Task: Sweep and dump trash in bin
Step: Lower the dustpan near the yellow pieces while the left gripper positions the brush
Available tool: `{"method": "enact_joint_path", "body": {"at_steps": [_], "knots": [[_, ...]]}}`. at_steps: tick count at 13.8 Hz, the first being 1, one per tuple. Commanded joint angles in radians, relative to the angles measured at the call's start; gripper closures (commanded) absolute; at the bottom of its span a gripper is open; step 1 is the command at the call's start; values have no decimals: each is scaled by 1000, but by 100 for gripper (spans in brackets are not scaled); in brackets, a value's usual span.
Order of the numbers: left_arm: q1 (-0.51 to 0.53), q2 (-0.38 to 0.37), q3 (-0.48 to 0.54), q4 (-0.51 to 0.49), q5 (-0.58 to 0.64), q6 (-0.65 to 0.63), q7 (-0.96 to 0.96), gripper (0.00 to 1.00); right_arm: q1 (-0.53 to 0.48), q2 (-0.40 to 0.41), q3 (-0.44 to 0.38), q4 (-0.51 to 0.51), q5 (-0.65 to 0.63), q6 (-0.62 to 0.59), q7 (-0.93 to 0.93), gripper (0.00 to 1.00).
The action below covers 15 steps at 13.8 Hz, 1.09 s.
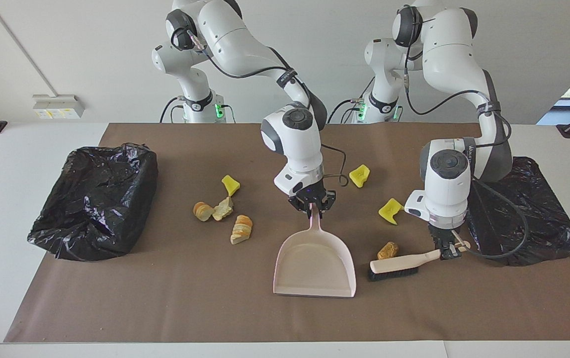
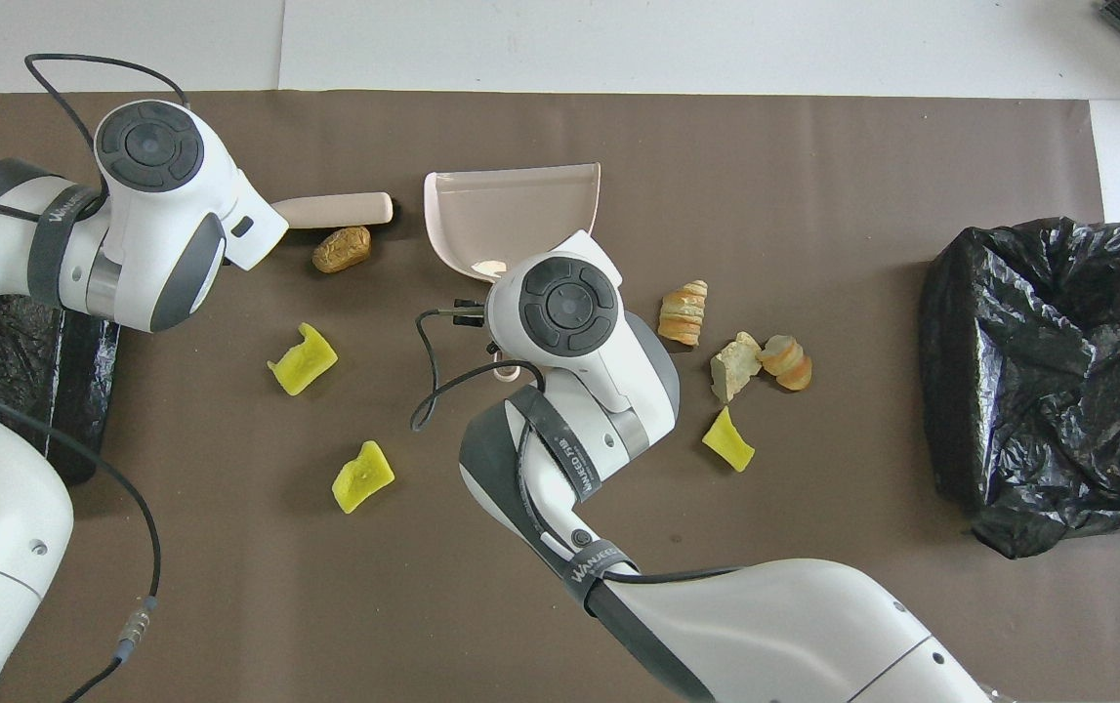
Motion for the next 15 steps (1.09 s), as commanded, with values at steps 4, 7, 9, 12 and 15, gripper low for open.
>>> {"method": "enact_joint_path", "body": {"at_steps": [4,7,9,12,15], "knots": [[-10,-125,8,-147,14,-10,131,100,-89,-315,13,-205,51,-296,-477,100],[-12,-252,8,-333,13,-7,179,100,-115,-456,12,-310,78,-413,-702,100],[-42,-308,8,-417,13,-11,165,100,-112,-507,13,-355,78,-482,-812,100],[-71,-409,8,-546,11,-37,145,100,-106,-579,12,-471,142,-518,-1054,100],[-94,-458,8,-573,11,-124,46,100,-88,-580,13,-507,148,-535,-1266,100]]}}
